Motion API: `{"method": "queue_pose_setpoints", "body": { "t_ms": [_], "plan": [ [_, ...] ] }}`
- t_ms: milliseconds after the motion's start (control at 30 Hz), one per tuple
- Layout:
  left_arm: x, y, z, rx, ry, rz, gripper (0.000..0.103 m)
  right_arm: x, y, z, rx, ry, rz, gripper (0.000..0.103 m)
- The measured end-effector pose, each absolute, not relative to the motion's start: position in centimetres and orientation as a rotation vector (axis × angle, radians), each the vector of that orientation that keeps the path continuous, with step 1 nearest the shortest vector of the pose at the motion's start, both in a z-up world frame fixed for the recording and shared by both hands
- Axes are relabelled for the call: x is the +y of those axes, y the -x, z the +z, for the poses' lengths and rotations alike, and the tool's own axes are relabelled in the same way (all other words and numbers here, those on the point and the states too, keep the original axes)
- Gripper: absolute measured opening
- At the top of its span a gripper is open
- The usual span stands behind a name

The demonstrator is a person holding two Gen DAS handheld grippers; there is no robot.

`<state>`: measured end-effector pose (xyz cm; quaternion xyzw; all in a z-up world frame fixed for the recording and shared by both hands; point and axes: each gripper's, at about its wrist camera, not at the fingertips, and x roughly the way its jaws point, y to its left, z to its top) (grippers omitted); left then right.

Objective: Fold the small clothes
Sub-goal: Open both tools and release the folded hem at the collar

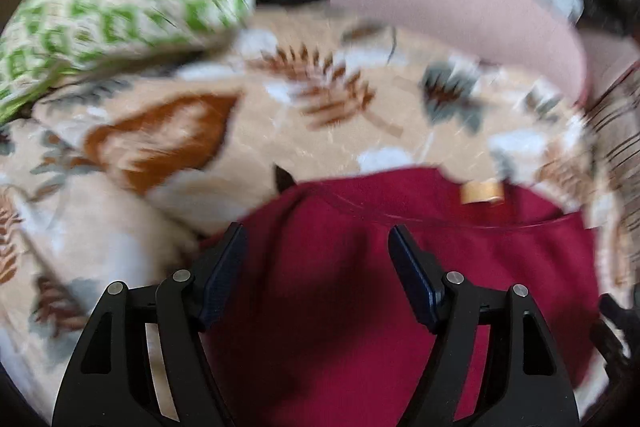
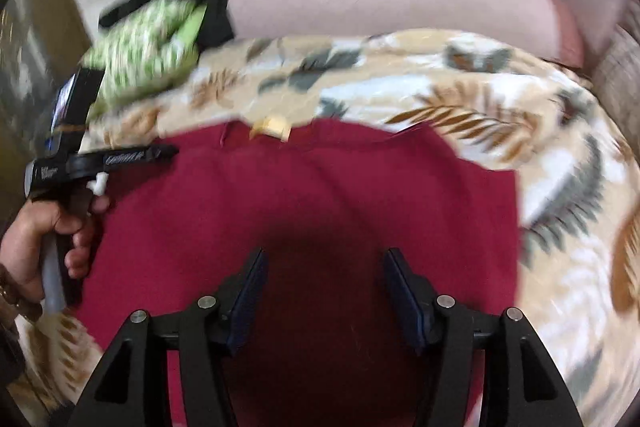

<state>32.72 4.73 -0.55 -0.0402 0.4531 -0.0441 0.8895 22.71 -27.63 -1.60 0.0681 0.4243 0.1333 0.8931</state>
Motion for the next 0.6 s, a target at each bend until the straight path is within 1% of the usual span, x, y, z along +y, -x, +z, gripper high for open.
{"method": "queue_pose_setpoints", "body": {
  "t_ms": [100,167,300,433,533,600],
  "plan": [
    [7.8,-27.3,3.1,0.873,0.106,-0.116,0.074,-29.6,-19.3,0.8,0.812,-0.174,0.264,0.059],
    [9.3,-24.0,3.5,0.867,0.153,-0.119,0.074,-30.8,-16.8,1.4,0.803,-0.176,0.242,0.061],
    [10.5,-17.2,0.6,0.909,0.363,-0.190,0.074,-32.1,-12.9,1.1,0.816,-0.224,0.211,0.062],
    [8.3,-11.9,-3.3,0.889,0.515,-0.226,0.074,-31.6,-9.9,0.8,0.831,-0.256,0.217,0.062],
    [7.3,-10.7,-5.1,0.874,0.585,-0.239,0.074,-30.1,-8.6,0.0,0.862,-0.271,0.267,0.062],
    [7.4,-10.9,-6.2,0.879,0.599,-0.223,0.074,-28.4,-7.9,-0.7,0.898,-0.229,0.306,0.062]
  ]
}}
